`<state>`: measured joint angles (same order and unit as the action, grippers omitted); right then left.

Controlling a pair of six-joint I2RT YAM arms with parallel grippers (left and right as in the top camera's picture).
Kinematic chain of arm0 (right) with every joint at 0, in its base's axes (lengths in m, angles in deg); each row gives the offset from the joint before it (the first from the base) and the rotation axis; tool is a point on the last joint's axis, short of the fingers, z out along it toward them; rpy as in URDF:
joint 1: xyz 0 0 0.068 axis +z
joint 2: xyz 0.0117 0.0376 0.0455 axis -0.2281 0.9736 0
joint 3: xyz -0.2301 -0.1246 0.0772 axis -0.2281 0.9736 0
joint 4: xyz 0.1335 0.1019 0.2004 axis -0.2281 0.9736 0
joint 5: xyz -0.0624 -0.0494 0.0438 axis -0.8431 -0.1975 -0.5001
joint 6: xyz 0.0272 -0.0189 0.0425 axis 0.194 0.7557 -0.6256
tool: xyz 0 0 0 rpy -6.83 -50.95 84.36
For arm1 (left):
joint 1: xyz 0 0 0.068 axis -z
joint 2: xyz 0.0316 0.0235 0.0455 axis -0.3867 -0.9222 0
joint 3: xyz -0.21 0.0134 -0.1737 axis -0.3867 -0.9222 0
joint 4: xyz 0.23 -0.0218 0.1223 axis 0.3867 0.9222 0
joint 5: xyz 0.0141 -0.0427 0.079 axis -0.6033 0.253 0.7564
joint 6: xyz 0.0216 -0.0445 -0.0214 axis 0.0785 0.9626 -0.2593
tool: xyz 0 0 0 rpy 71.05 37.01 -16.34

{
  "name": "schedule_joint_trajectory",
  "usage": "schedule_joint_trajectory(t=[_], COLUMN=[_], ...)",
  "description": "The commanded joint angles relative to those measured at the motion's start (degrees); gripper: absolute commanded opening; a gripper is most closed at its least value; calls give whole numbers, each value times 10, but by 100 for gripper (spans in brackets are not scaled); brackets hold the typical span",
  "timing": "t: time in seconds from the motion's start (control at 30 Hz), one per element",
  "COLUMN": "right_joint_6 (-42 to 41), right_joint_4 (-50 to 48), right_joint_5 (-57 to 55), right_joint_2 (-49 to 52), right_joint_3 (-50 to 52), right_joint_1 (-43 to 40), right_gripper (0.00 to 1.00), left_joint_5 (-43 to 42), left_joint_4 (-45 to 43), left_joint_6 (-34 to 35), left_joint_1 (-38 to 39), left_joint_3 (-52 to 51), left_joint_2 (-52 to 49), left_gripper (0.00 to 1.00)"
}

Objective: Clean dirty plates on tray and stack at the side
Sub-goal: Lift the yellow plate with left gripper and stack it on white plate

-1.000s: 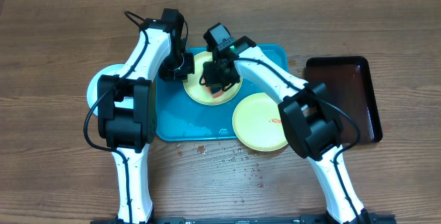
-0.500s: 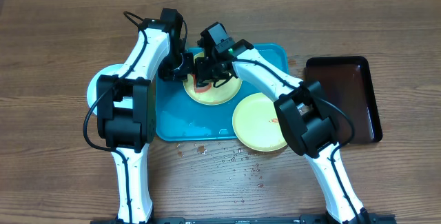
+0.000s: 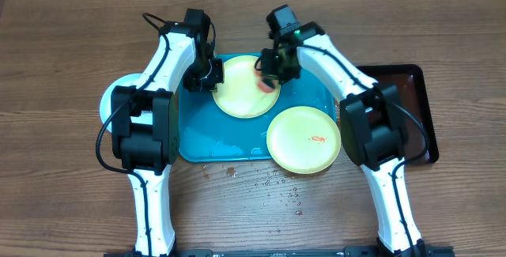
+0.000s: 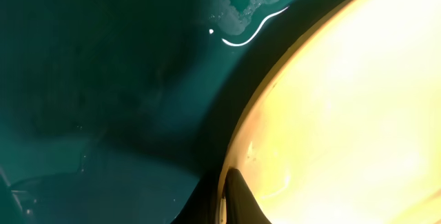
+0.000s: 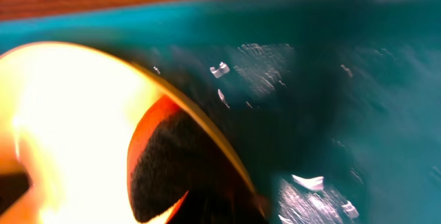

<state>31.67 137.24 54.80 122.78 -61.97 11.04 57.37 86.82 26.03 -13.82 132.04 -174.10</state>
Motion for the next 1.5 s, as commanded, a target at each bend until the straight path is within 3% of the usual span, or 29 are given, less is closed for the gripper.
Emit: schedule_joint_trajectory(t=[0.0,0.13,0.43,0.87,1.2,1.4,1.47], right_joint_6=[2,4,61,62,63,63,63], right_joint_4=[50,107,215,294,335,341,342], right_joint_5=[-80,-71,68,27,16,16,14], right_joint_2=[22,21,-26,-154,-162,-162,-162], right_joint_3=[-35,-77,-205,-270,-269,-269,-269], right_joint_1=[-7,1,5,-36,-95,-106,-106], right_gripper=[4,4,4,4,4,4,4], left_joint_5=[18,18,19,44,168,304,385], left_joint_4=[-7,-12,23,45,59,76,90], left_joint_6=[-7,-7,-34,-78,-77,-42,-16], left_joint_1=[8,7,-9,-10,-2,38,71], left_joint_3=[-23,-22,26,49,49,49,49], left_joint_2=[-40,-40,-34,99,206,239,240], left_gripper=[4,4,4,4,4,4,4])
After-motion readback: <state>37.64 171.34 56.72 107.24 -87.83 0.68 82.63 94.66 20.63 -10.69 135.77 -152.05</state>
